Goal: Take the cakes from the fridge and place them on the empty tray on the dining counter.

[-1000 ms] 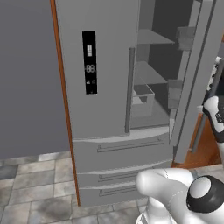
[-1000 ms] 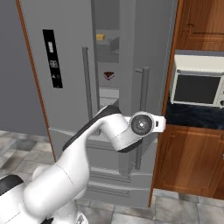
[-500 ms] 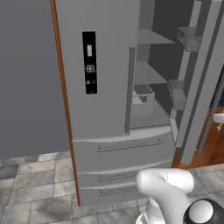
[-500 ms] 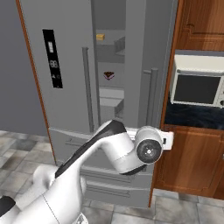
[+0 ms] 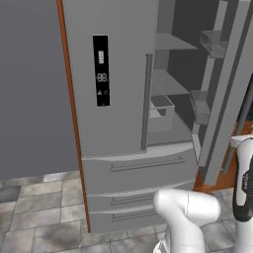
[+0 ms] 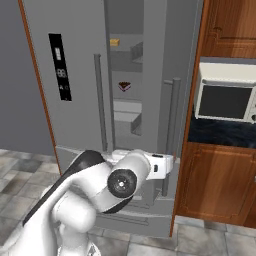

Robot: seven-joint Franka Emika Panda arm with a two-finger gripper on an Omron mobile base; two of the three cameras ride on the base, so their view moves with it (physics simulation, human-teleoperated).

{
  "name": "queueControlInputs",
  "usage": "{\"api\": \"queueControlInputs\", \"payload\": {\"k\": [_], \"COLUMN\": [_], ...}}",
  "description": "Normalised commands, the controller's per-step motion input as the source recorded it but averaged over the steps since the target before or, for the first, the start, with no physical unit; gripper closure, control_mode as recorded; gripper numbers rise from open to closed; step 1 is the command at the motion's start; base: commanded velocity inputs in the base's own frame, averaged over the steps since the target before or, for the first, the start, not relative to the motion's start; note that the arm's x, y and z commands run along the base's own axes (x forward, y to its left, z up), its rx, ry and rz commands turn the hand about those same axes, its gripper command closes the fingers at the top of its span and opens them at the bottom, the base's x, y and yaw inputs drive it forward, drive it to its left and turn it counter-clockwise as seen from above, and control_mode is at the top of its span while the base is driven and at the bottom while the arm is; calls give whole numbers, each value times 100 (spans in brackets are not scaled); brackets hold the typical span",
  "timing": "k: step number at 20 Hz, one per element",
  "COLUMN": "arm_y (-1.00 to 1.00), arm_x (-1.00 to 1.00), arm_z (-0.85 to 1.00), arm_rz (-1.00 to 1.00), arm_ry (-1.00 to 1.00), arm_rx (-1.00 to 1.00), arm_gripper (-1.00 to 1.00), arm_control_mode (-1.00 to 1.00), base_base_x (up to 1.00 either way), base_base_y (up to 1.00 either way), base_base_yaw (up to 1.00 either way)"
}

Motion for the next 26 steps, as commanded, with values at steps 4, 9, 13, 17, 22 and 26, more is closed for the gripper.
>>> {"api": "queueControlInputs", "payload": {"k": [4,9,13,17,22,26], "arm_y": [96,80,71,73,52,13], "arm_x": [0,1,9,21,36,57], "arm_z": [8,17,20,1,-17,-38], "arm_rz": [-8,-7,-3,-2,-1,0], "arm_ry": [-1,0,1,5,6,3], "arm_rx": [-11,-8,-15,-29,-33,-19], "arm_gripper": [-100,-100,-100,-100,-100,-100], "arm_control_mode": [-100,-100,-100,-100,-100,-100], "base_base_x": [0,0,0,0,0,0], "base_base_y": [0,0,0,0,0,0], "base_base_yaw": [0,0,0,0,0,0]}}
